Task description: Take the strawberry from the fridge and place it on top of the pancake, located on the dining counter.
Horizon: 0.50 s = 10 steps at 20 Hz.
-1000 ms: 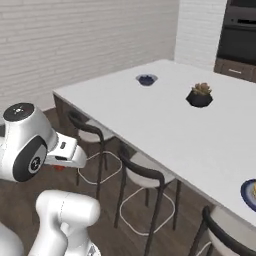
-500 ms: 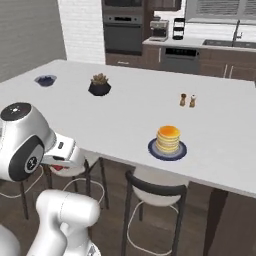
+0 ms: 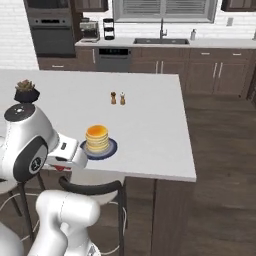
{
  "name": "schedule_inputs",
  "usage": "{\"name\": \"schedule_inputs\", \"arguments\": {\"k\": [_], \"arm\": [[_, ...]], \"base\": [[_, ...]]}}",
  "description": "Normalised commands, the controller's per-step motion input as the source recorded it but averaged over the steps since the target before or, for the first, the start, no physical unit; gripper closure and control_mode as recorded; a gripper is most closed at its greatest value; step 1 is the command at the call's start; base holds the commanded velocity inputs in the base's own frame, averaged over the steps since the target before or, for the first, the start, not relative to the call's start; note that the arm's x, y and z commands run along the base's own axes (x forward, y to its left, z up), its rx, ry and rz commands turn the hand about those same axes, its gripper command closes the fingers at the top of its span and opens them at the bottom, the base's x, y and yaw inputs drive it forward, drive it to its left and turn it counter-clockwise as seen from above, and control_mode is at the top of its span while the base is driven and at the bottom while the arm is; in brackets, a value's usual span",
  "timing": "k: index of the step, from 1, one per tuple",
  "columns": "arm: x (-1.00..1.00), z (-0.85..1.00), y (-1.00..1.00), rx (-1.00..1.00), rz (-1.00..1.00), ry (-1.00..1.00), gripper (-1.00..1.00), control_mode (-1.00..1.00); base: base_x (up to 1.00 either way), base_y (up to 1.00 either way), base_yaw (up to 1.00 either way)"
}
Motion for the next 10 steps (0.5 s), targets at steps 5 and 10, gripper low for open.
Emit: {"name": "schedule_inputs", "arguments": {"k": [5,10], "arm": [[0.00,0.00,0.00,0.00,0.00,0.00,1.00,1.00],[0.00,0.00,0.00,0.00,0.00,0.00,1.00,1.00]], "base": [[0.30,0.31,-0.24],[0.43,0.06,0.04]]}}
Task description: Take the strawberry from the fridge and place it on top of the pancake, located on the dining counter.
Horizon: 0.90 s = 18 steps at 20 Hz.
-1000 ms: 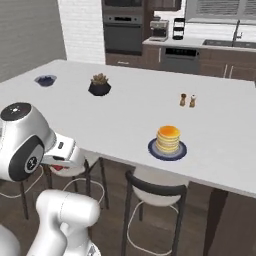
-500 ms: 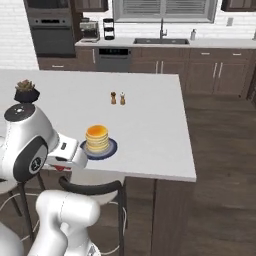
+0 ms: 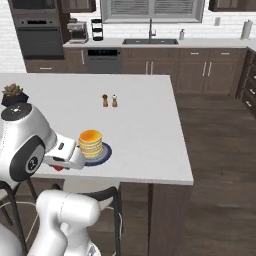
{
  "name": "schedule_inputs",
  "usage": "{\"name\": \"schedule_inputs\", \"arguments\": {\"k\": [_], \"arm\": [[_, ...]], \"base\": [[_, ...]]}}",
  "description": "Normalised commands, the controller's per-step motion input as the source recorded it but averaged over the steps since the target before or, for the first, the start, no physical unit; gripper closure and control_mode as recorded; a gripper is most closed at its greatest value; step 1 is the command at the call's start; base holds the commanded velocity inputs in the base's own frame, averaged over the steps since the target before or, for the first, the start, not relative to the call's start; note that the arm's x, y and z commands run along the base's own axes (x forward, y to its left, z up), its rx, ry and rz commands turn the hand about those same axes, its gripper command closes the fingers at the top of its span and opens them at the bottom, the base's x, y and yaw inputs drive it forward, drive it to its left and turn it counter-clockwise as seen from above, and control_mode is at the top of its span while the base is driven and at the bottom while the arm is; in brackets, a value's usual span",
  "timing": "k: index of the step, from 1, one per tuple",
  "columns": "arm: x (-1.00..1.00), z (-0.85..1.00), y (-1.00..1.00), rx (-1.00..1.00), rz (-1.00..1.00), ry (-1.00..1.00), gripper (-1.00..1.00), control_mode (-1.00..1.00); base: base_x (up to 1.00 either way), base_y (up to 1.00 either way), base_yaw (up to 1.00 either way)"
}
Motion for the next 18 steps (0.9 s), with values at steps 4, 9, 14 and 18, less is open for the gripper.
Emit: {"name": "schedule_inputs", "arguments": {"k": [4,9,14,18], "arm": [[0.00,0.00,0.00,0.00,0.00,0.00,1.00,1.00],[0.00,0.00,0.00,0.00,0.00,0.00,1.00,1.00],[0.00,0.00,0.00,0.00,0.00,0.00,1.00,1.00],[0.00,0.00,0.00,0.00,0.00,0.00,1.00,1.00]], "base": [[0.59,0.00,0.15],[0.49,0.00,0.17],[0.45,0.13,0.13],[0.63,0.15,0.13]]}}
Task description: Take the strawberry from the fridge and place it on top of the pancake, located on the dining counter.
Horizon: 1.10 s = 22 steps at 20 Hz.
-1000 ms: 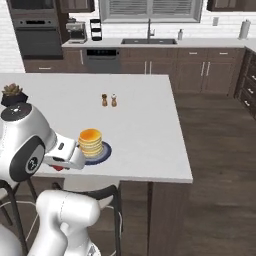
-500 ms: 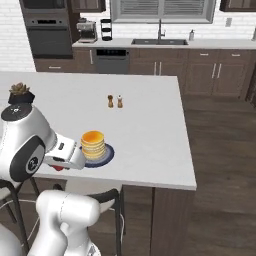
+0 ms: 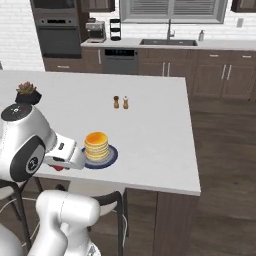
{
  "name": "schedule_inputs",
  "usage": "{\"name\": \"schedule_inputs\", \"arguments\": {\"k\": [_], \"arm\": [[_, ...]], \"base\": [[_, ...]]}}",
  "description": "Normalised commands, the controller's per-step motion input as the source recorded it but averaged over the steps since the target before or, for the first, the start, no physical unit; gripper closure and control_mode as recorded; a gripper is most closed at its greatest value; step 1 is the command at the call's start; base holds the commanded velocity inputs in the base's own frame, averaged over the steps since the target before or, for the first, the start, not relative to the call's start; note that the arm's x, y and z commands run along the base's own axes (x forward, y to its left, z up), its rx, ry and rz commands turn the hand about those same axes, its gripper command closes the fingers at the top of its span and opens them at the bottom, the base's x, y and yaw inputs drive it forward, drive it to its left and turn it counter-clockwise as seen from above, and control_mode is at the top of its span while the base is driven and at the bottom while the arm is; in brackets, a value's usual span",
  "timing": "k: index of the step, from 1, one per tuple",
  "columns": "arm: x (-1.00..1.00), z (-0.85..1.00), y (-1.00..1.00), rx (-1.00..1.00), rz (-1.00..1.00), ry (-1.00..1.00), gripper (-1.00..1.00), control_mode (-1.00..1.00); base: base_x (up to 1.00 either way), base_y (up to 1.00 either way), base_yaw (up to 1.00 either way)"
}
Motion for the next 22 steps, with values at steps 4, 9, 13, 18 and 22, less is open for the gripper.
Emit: {"name": "schedule_inputs", "arguments": {"k": [4,9,13,18,22], "arm": [[0.00,0.00,0.00,0.00,0.00,0.00,1.00,1.00],[0.00,0.00,0.00,0.00,0.00,0.00,1.00,1.00],[0.00,0.00,0.00,0.00,0.00,0.00,1.00,1.00],[0.00,0.00,0.00,0.00,0.00,0.00,1.00,1.00],[0.00,0.00,0.00,0.00,0.00,0.00,1.00,1.00]], "base": [[0.90,0.08,0.01],[0.77,0.33,0.08],[0.28,0.51,0.15],[0.22,0.29,0.05],[0.42,0.00,0.00]]}}
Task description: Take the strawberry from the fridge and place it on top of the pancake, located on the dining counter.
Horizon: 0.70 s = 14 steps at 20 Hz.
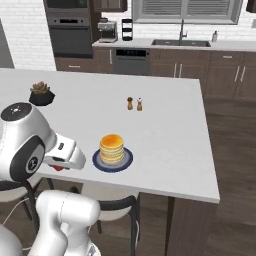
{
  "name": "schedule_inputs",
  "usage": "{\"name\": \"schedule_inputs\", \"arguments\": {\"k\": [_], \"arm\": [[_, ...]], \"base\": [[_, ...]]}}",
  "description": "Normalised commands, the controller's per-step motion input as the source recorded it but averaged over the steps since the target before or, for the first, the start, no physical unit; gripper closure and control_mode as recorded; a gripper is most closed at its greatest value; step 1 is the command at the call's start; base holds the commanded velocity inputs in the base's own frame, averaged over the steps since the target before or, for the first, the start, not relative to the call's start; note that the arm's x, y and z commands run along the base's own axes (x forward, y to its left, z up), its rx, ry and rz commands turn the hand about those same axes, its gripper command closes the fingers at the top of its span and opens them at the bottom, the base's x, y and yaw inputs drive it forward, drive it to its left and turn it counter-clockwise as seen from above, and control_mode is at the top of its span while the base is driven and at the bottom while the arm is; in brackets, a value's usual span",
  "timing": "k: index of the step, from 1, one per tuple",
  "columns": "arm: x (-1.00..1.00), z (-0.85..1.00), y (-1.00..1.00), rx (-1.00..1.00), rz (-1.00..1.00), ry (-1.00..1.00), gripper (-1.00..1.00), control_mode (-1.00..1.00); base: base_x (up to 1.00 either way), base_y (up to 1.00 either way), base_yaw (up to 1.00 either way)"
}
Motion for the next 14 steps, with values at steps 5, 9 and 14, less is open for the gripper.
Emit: {"name": "schedule_inputs", "arguments": {"k": [5,9,14], "arm": [[0.00,0.00,0.00,0.00,0.00,0.00,1.00,1.00],[0.00,0.00,0.00,0.00,0.00,0.00,1.00,1.00],[0.61,0.09,0.00,0.00,0.00,0.00,1.00,-1.00]], "base": [[0.52,0.00,0.00],[0.43,0.00,0.00],[0.11,0.00,0.00]]}}
